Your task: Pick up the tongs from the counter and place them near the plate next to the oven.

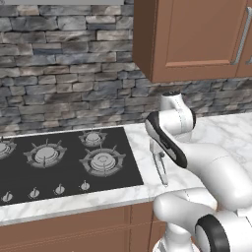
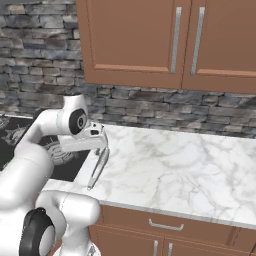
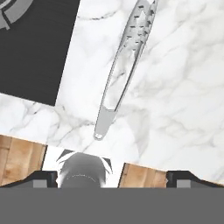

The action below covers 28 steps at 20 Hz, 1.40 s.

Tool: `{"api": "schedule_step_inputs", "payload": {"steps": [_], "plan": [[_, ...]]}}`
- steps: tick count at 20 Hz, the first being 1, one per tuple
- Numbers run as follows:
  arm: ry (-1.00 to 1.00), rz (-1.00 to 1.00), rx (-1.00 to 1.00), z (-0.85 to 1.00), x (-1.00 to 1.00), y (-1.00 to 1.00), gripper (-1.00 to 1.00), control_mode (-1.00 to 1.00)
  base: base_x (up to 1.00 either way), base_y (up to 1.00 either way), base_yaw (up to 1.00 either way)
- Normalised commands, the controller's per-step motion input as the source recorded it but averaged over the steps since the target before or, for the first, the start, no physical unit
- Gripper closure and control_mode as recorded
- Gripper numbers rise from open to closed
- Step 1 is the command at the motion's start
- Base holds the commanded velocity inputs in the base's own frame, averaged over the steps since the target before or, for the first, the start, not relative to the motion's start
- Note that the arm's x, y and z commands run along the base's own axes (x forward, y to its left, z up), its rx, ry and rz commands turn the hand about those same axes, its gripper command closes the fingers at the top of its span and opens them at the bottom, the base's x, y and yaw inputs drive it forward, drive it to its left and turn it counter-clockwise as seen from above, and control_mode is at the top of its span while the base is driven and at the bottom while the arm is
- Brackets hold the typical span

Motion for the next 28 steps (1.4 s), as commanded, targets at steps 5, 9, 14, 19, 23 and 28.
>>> {"api": "schedule_step_inputs", "payload": {"steps": [5, 9, 14, 19, 23, 28], "plan": [[-0.05, 0.08, 0.22, -0.32, 0.17, -0.07, -1.00, -1.00, 0.00, 0.00, 0.00], [-0.13, -0.05, 0.20, -0.29, 0.21, 0.00, -1.00, -1.00, 0.00, 0.00, 0.00], [-0.03, -0.11, -0.05, 0.00, 0.00, 0.13, -1.00, -1.00, 0.00, 0.00, 0.00], [0.10, -0.14, -0.09, -0.04, -0.07, 0.01, -1.00, -1.00, 0.00, 0.00, 0.00], [0.09, -0.16, -0.01, -0.32, 0.00, -0.01, -1.00, -1.00, 0.00, 0.00, 0.00], [0.04, -0.09, 0.00, -0.56, 0.00, -0.04, -1.00, -1.00, 0.00, 0.00, 0.00]]}}
